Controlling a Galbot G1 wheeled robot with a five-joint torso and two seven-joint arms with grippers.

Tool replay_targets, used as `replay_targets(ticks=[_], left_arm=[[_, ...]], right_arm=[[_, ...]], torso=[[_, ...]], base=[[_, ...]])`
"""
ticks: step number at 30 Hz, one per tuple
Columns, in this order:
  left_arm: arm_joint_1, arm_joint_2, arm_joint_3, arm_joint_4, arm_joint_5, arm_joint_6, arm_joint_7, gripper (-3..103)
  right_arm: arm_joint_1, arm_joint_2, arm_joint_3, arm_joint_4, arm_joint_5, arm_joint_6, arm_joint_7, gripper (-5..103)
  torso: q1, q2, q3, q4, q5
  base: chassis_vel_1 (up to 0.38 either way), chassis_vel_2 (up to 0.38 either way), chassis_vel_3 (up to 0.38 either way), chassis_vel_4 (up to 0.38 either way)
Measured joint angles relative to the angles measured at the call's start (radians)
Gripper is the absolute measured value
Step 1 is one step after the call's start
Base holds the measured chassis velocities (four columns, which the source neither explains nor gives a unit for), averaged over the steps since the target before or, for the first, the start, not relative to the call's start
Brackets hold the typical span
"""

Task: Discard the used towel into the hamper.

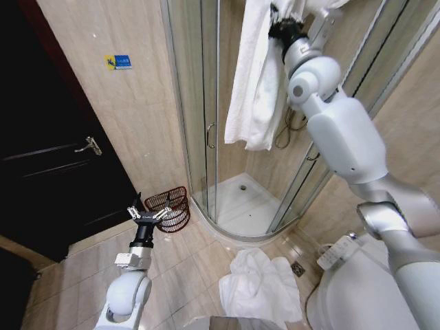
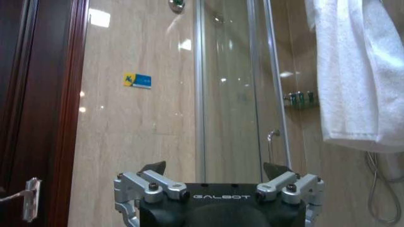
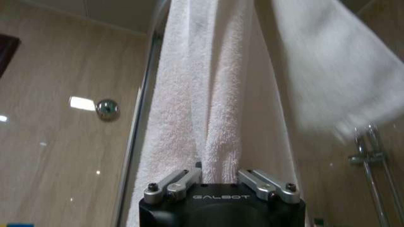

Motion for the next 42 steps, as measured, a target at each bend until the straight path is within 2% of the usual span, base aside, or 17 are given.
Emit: replay_targets(ticks=[18,27,37,42], left_arm=[[0.007,-0.002,-0.010,0.023,-0.002,-0.025,0.002,100],[0.010,-0.002,-0.015,0.023,-0.003,-0.028,0.002,100],[0.031,-0.010,-0.024,0.032,-0.005,-0.056,0.002,100],[0.024,-0.013,-0.019,0.043,-0.006,-0.060,0.002,100]], right_arm=[[-0.134,0.004,0.027,0.050,-0.048,0.001,-0.014,9],[-0.236,-0.018,0.052,0.092,-0.073,0.004,-0.029,9],[-0.451,-0.029,0.116,0.165,-0.156,0.016,-0.061,9],[-0.606,-0.068,0.191,0.211,-0.208,0.027,-0.120,9]], torso=[[0.000,0.000,0.000,0.0002,-0.0003],[0.000,0.000,0.000,0.0002,-0.0002],[0.000,0.000,0.000,0.0005,0.0000],[0.000,0.000,0.000,-0.0002,0.0001]], base=[[0.000,0.000,0.000,0.000],[0.000,0.000,0.000,0.000],[0.000,0.000,0.000,0.000],[0.000,0.000,0.000,0.000]])
